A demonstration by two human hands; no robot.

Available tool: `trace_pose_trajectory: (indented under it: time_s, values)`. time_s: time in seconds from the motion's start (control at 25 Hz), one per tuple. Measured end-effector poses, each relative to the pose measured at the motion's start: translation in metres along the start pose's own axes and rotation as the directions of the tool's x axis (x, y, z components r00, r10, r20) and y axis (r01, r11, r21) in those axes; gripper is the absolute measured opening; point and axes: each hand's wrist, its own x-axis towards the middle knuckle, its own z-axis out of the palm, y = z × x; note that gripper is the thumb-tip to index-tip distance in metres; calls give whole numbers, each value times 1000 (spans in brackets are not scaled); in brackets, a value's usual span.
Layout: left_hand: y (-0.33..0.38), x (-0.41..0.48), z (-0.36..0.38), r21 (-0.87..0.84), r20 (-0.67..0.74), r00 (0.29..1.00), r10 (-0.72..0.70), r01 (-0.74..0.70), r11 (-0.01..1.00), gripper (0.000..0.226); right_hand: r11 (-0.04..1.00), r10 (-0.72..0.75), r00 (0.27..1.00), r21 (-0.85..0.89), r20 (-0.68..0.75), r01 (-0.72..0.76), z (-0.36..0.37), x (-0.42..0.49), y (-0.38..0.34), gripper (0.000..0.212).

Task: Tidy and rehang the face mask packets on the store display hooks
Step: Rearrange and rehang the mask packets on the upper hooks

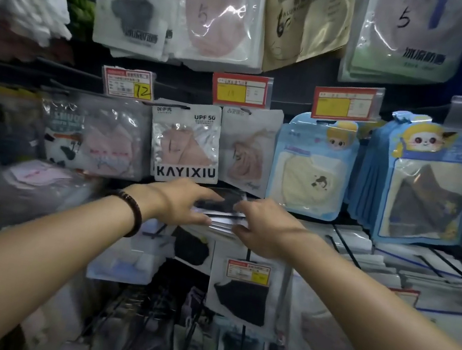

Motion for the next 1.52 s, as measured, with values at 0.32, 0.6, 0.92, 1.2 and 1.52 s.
trace_pose_trajectory:
  time_s: [0.32,0.6,0.92,1.2,1.52]
  values:
    - [-10,-1,-1,185,11,990,143,-143,972,45,992,-13,999,127,-30,17,5,9,20,35]
    - [-29,1,6,181,-43,978,205,-194,964,60,1000,4,998,28,-56,-3,-2,10,6,32]
    - [-65,-16,1,142,-451,813,367,-341,929,42,971,240,892,99,-383,-218,7,14,-43,21]
    - [-88,-27,9,-4,-564,732,382,-465,885,47,945,320,718,159,-617,-284,18,8,-83,23]
    - [-12,-130,22,-847,-437,761,-478,-527,-65,68,957,229,303,158,-925,-243,41,-55,-178,27]
